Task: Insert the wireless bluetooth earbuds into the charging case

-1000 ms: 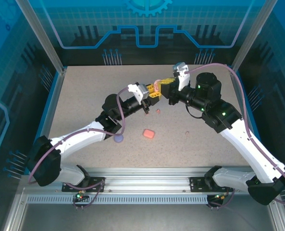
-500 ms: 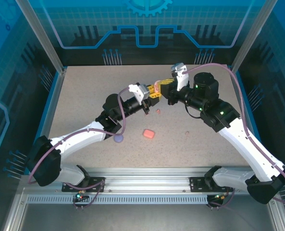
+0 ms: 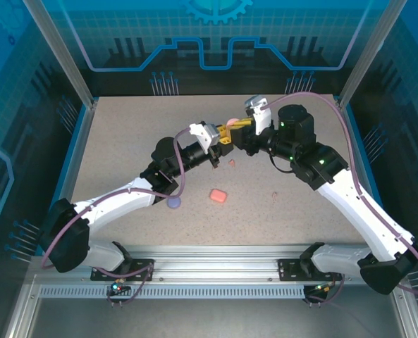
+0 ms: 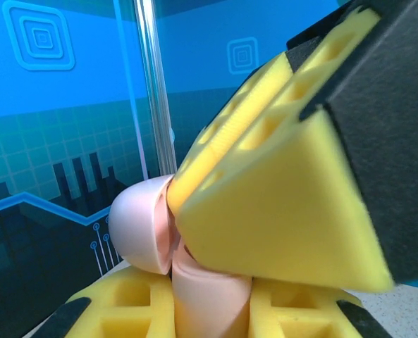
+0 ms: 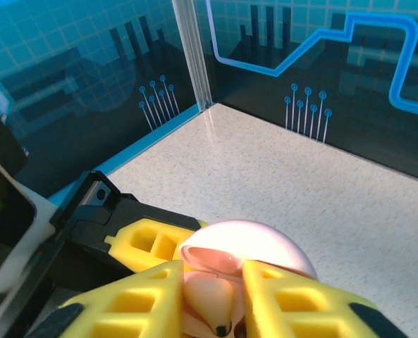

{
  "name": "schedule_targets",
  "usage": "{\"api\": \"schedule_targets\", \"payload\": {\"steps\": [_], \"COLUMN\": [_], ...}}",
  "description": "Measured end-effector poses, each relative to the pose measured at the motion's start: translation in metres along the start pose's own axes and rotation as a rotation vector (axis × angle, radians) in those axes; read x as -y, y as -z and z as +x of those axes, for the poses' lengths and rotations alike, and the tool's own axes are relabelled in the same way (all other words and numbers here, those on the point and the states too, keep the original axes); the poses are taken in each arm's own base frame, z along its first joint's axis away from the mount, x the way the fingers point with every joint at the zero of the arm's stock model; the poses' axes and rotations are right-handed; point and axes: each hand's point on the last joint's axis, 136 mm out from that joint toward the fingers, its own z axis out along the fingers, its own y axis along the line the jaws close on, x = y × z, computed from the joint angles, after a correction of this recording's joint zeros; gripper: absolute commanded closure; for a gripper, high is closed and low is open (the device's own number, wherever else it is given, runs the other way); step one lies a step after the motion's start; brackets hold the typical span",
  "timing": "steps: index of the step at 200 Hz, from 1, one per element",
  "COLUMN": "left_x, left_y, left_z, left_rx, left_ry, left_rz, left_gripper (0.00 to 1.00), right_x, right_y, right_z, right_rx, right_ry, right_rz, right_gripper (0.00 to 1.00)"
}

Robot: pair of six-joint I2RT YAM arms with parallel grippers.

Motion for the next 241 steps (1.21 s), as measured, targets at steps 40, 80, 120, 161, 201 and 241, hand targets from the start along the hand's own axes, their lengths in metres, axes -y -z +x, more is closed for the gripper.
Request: {"api": "schedule_targets", "payload": {"steps": [40, 80, 120, 161, 201, 241], "left_x": [-0.004, -0.005, -0.007, -0.008, -0.007, -0.004], "left_y": [-0.001, -0.003, -0.001, 0.003, 0.01, 0.021], "left_z": [-0.002, 0.003, 0.009, 0.021, 0.005, -0.007], "left_rx": [0.015, 0.013, 0.01, -0.015, 0.018, 0.043], "left_ry": [-0.001, 0.0, 0.0, 0.008, 0.021, 0.019], "left_rz": [-0.019, -0.027, -0.044, -0.056, -0.06, -0.062], "left_gripper": [1.0, 1.0, 1.0, 1.0, 1.0, 1.0], "right_x": [0.001, 0.036, 0.107, 0.144, 0.152, 0.154], "right_y": [0.005, 0.046, 0.103, 0.067, 0.058, 0.063], "right_z": [-0.012, -0.042, -0.013, 0.126, 0.282, 0.326], "right_rx": [-0.011, 0.092, 0.133, -0.204, -0.613, -0.71], "right_ry": [-0.052, -0.198, -0.468, -0.712, -0.882, -0.918], "right_rz": [0.019, 0.148, 0.429, 0.587, 0.761, 0.862], "right_gripper": [0.34, 0.28, 0.28, 0.34, 0.41, 0.5]}}
